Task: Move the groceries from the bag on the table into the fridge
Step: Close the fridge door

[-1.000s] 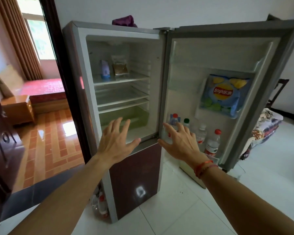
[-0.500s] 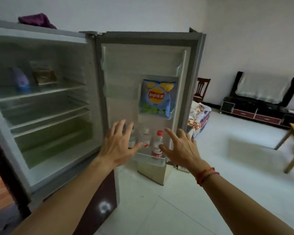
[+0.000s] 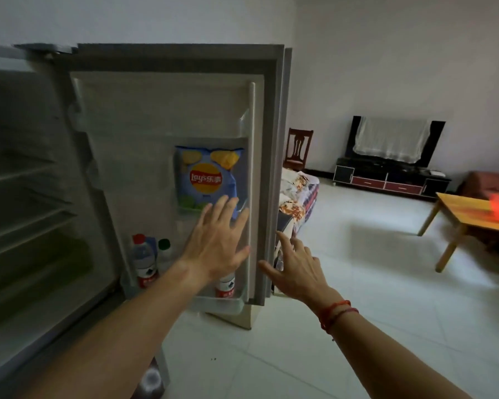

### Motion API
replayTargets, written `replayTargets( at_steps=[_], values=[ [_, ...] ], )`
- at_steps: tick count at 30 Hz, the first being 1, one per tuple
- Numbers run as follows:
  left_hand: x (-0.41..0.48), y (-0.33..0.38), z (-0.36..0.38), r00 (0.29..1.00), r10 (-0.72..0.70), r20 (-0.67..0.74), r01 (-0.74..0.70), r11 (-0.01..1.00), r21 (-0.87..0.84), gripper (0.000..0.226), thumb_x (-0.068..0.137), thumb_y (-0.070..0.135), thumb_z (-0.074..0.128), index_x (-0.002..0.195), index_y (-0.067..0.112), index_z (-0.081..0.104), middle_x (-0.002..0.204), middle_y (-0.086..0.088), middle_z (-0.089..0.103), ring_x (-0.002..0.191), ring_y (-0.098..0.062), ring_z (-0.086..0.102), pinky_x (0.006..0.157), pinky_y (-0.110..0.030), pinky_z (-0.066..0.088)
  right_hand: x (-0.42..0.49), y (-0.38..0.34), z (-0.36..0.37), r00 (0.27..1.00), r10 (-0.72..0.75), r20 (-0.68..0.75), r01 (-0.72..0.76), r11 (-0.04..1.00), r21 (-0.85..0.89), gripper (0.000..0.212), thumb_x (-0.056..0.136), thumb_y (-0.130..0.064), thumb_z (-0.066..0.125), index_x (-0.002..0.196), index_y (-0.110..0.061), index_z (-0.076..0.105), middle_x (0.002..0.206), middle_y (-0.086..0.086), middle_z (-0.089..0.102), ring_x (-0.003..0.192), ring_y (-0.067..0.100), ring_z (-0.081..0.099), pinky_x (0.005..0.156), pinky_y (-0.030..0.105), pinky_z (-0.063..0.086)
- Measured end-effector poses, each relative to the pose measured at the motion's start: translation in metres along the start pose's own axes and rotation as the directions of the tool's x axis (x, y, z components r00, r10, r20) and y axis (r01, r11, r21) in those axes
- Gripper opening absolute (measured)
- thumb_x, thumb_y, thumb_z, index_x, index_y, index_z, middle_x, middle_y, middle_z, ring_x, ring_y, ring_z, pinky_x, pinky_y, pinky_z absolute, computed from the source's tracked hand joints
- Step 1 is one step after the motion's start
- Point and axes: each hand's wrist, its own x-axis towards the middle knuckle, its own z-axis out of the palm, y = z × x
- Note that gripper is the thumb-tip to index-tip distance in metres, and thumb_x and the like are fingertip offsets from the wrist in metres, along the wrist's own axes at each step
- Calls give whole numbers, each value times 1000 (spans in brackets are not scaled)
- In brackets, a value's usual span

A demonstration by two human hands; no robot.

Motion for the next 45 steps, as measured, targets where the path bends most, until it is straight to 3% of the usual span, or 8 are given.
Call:
replayTargets(
  at_steps=[4, 10, 15, 26, 38, 45],
  values=[
    [47, 6, 15, 995, 82, -50, -79, 995, 53, 78, 91, 50, 54, 154, 12, 25, 161, -19, 16, 150, -34, 9, 122, -49, 13, 43, 16, 15, 1000, 21, 9, -21, 997, 73, 97, 87, -78, 45, 159, -26, 7, 157, 13, 32, 139, 33, 41, 109, 54, 43],
    [106, 14, 40, 968, 240, -80, -219, 953, 208, 76, 84, 48, 62, 145, 8, 43, 155, -23, 30, 146, -37, 23, 120, -52, 20, 97, 35, 31, 998, 45, 32, -51, 976, 210, 107, 86, -78, 49, 161, -18, 2, 163, 16, 25, 145, 33, 35, 115, 48, 39],
    [139, 22, 50, 955, 294, -48, -270, 922, 279, 71, 88, 48, 55, 146, 10, 41, 160, -23, 17, 150, -36, 11, 121, -53, 12, 123, 44, 42, 996, 34, 86, -59, 947, 317, 111, 88, -70, 56, 161, -13, -6, 168, 14, 9, 152, 30, 22, 120, 45, 29],
    [158, 24, 57, 986, 122, 112, -159, 883, 441, 72, 95, 45, 44, 154, 9, 23, 164, -18, -5, 150, -31, -15, 121, -53, 4, 142, 46, 51, 984, -17, 175, -66, 886, 458, 115, 90, -57, 64, 158, -15, -18, 169, 11, -4, 154, 29, 16, 124, 42, 23],
    [130, 23, 50, 984, 163, 66, -176, 896, 407, 65, 94, 38, 46, 149, 8, 31, 164, -18, 1, 151, -30, -12, 120, -52, 6, 117, 37, 56, 985, -20, 169, -70, 859, 508, 112, 91, -52, 66, 159, -16, -16, 169, 11, 4, 153, 30, 20, 120, 39, 25],
    [78, 17, 38, 980, 196, -29, -181, 946, 270, 68, 89, 41, 52, 147, 9, 38, 164, -15, 6, 152, -28, -6, 120, -53, 15, 63, 20, 64, 997, -26, 73, -17, 850, 526, 108, 91, -54, 66, 161, -18, -8, 170, 7, 2, 154, 25, 14, 121, 38, 22]
  ],
)
